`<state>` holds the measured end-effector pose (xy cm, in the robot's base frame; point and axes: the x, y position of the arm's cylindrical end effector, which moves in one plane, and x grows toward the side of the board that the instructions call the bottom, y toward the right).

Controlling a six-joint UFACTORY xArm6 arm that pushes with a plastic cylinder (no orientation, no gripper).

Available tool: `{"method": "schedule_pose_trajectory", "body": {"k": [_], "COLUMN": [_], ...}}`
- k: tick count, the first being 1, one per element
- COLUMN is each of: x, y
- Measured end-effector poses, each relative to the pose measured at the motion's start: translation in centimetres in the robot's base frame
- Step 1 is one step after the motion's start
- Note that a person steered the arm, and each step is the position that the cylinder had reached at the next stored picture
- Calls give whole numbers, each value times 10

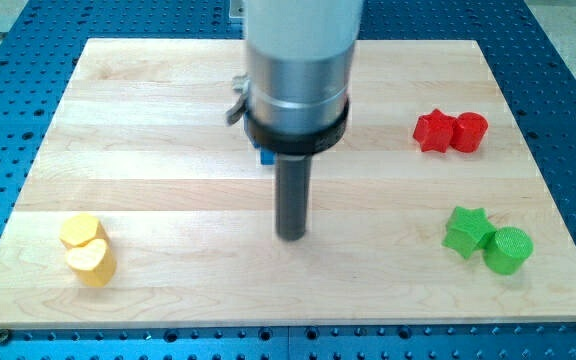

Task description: Move the yellow blocks towards the center left

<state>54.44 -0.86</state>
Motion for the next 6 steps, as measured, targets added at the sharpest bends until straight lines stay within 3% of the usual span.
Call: {"method": "schedule_pose_trajectory", "body": {"k": [2, 3, 4, 5, 6], "x": [58, 46, 63, 53, -11], "y": [-117, -143, -149, -181, -196]}}
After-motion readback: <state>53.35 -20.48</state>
